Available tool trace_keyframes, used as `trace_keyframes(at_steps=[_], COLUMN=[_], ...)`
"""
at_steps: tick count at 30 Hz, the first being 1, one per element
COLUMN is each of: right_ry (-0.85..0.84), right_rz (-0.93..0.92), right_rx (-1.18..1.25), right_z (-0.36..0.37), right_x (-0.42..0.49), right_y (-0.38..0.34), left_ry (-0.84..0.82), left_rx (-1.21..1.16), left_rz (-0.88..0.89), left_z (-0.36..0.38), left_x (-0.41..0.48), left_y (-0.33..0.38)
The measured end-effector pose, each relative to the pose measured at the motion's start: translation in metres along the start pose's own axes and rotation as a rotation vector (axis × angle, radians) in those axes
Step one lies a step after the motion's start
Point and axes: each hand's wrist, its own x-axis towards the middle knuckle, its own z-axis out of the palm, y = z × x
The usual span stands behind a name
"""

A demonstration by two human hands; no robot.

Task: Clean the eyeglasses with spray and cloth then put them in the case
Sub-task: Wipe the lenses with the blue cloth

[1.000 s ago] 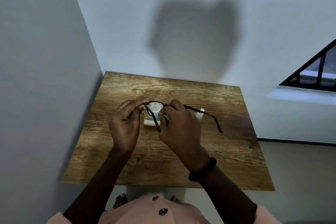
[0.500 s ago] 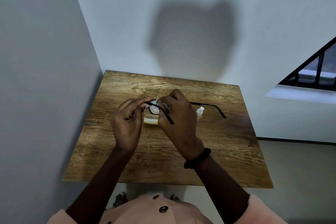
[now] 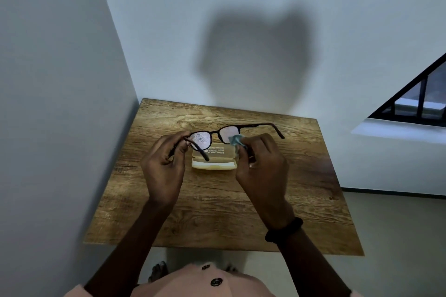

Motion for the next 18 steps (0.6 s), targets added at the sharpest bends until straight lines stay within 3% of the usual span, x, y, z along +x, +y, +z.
trace_keyframes(at_steps=[10,18], right_ry=[0.045,-0.046], right_rz=[0.092,-0.009], right_rx=[-0.123,-0.029], right_z=[0.014,0.016], right_x=[0.014,0.015], right_y=[0.001,0.0], left_ry=[-0.039,-0.026], left_rx=[-0.005,-0.003], left_rz=[0.036,0.049], left_z=[0.006,0.007], left_x=[-0.002,0.002], left_y=[0.011,0.022])
